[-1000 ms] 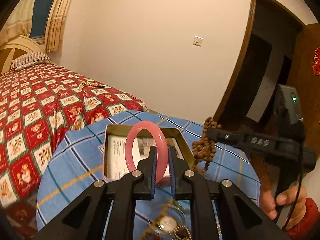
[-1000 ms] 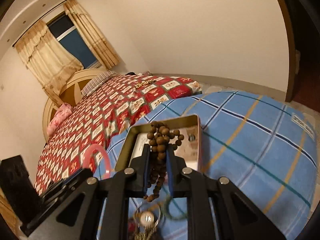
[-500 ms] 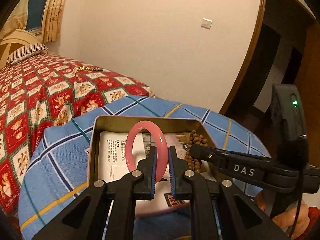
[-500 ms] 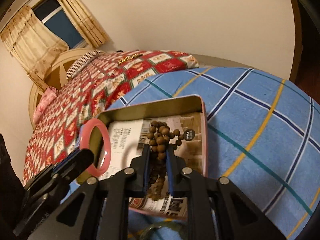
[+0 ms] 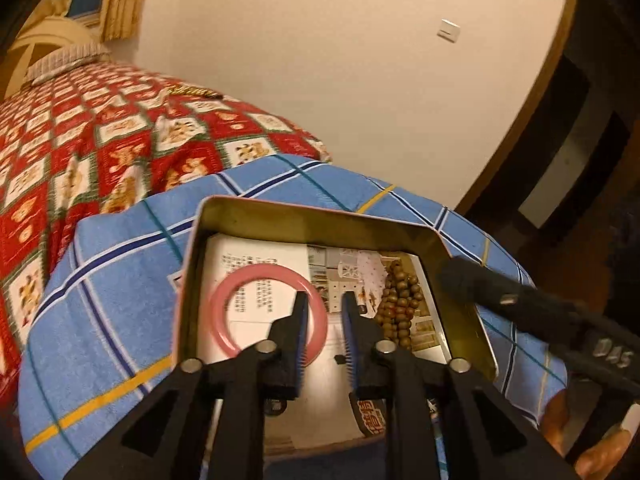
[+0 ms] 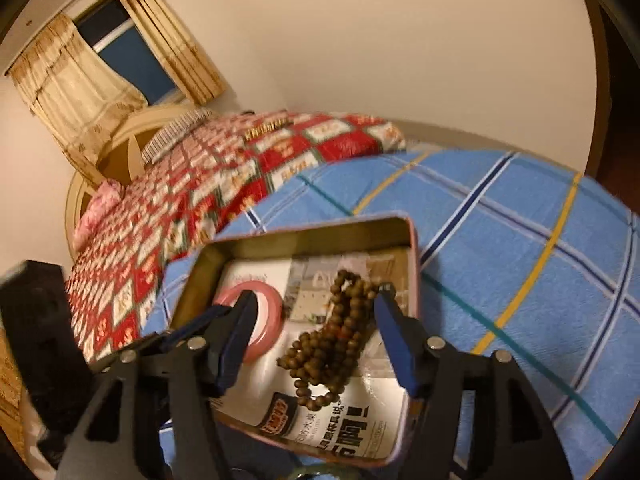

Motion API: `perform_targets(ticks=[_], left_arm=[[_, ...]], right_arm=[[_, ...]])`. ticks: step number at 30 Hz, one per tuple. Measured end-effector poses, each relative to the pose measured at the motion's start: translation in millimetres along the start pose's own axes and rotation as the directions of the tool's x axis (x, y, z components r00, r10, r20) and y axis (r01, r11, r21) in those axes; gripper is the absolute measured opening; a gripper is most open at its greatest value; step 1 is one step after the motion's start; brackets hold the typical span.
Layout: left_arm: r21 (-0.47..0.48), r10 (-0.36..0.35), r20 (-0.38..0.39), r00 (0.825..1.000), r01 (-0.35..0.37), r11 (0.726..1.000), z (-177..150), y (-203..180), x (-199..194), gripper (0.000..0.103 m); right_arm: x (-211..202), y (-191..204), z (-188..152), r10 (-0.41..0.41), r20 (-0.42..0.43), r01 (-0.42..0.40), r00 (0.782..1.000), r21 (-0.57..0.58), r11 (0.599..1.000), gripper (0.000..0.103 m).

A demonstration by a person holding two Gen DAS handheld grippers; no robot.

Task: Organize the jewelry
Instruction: 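Carry the pink bangle and bead strand into the pink tin and release both, then withdraw both tools from the tin back over the remaining jewelry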

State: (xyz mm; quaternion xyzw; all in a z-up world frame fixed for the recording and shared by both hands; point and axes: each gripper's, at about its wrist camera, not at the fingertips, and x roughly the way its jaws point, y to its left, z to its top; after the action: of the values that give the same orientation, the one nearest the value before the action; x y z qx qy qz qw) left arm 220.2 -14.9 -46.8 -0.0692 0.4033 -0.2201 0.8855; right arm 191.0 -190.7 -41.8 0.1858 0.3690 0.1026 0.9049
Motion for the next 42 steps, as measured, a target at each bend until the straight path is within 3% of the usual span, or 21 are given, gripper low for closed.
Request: perform_targets(ticks=[6, 10, 14, 21, 34, 42], left_arm=[[0.01, 0.058, 0.083, 0.995, -0.059, 0.998, -7, -4, -49, 0.043], [0.067, 0.121, 0.124, 0.985, -0.13, 0.989, -31, -12, -89, 0.049], [0.037, 0.145, 0.137, 0.98, -0.151, 0.988, -61, -7, -115, 0.055], [-0.02, 0.16, 0.083, 0.984, -0.158, 0.987, -110, -7, -126, 0.056], [0.082, 0.141, 0.03, 0.99, -0.143, 0.986, -165, -16, -146, 0.056], [0.118, 0.184, 0.016, 0.983, -0.185, 0.976, -180, -15, -149, 0.056]], right_arm=[[-54, 7, -2, -0.042, 0.096, 0.041, 0.995, 0.012, 0.999, 0.064], [-80, 13, -28, -0.106, 0.112, 0.108, 0.988, -0.011, 0.994, 0.064], [-99, 10, -60, -0.14, 0.101, 0.142, 0.985, -0.006, 0.99, 0.064], [-110, 3, -98, -0.15, 0.041, 0.149, 0.988, 0.024, 0.989, 0.064], [-126, 12, -151, -0.16, -0.004, 0.159, 0.987, -0.067, 0.985, 0.064], [-127, 17, -174, -0.159, -0.057, 0.151, 0.986, -0.135, 0.979, 0.064]])
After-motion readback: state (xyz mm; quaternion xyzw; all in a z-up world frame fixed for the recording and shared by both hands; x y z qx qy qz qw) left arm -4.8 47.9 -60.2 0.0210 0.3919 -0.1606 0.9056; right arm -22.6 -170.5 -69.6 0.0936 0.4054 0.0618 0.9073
